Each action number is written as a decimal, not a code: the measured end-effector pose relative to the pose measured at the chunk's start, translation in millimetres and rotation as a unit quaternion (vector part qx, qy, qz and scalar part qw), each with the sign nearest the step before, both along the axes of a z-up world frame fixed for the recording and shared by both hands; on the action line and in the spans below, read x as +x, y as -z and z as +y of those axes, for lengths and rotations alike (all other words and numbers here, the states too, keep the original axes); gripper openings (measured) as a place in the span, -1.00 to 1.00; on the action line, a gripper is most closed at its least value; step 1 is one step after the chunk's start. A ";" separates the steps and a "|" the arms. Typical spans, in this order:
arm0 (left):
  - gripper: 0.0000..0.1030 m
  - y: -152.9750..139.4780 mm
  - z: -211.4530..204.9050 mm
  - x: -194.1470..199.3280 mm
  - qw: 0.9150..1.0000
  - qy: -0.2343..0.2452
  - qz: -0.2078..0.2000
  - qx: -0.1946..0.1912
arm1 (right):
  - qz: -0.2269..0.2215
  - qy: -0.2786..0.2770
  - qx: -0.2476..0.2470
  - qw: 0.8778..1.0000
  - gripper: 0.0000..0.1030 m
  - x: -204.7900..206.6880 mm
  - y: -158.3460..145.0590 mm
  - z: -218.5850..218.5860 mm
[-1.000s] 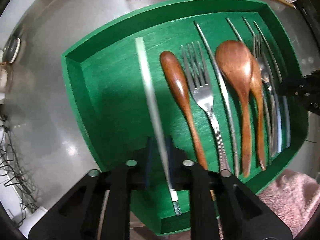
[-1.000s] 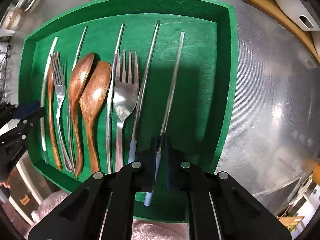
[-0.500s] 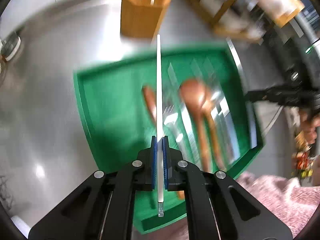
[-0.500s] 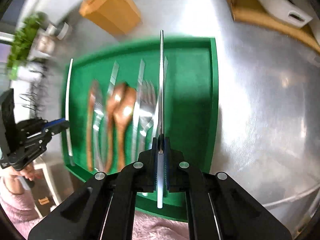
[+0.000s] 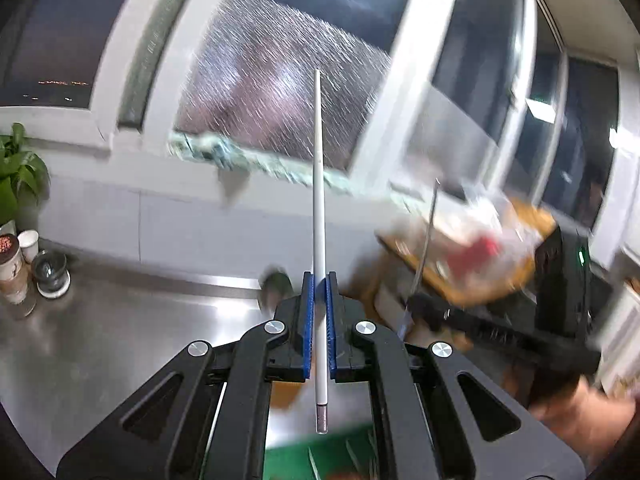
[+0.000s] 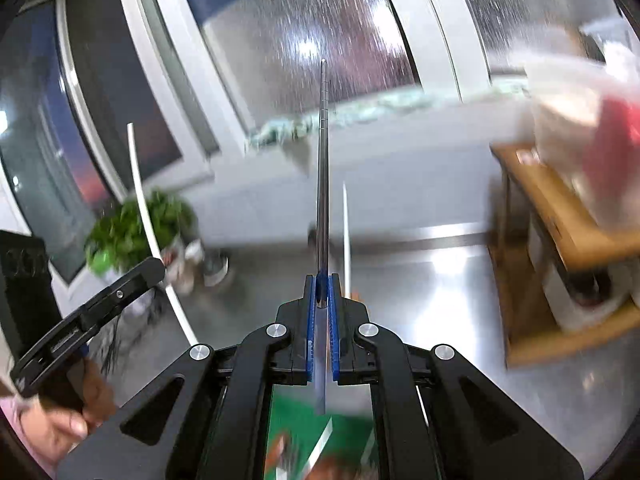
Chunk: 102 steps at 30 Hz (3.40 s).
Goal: Organize utensils
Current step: 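Carry both chopsticks to the holder and drop them in, opening both tools, then grasp the wooden spoon with the left tool while the right tool grasps a silver chopstick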
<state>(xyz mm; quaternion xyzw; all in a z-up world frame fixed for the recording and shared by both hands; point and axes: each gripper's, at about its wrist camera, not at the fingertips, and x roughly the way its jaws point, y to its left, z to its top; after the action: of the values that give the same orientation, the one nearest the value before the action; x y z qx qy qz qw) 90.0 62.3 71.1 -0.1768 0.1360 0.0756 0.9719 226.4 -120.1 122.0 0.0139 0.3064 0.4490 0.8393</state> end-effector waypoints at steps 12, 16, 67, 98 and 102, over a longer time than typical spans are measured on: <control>-0.92 57.5 36.3 77.7 0.999 -0.046 0.019 -0.015 | -0.009 0.019 -0.005 1.000 -0.88 38.7 44.5 54.0; -0.91 82.0 40.8 86.1 0.999 -0.024 0.039 -0.018 | -0.005 0.017 -0.027 0.999 -0.88 43.8 63.9 54.5; -0.47 182.7 -35.3 -45.4 0.867 0.084 0.462 -0.169 | 0.343 -0.007 -0.332 0.879 -0.65 -75.9 168.9 -76.1; -0.54 196.9 -65.1 -29.4 0.843 0.071 0.530 -0.067 | 0.318 0.015 -0.408 0.856 -0.72 -79.2 179.7 -58.0; -0.88 198.3 -60.9 -32.2 0.842 0.061 0.534 -0.053 | 0.321 0.018 -0.413 0.852 -0.88 -75.8 180.3 -67.1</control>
<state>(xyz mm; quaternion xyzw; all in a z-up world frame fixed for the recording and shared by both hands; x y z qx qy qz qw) 57.7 1.4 -127.2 -0.1515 0.6479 0.0914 0.7409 150.6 -187.2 -58.3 -0.1847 0.7155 0.2364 0.6309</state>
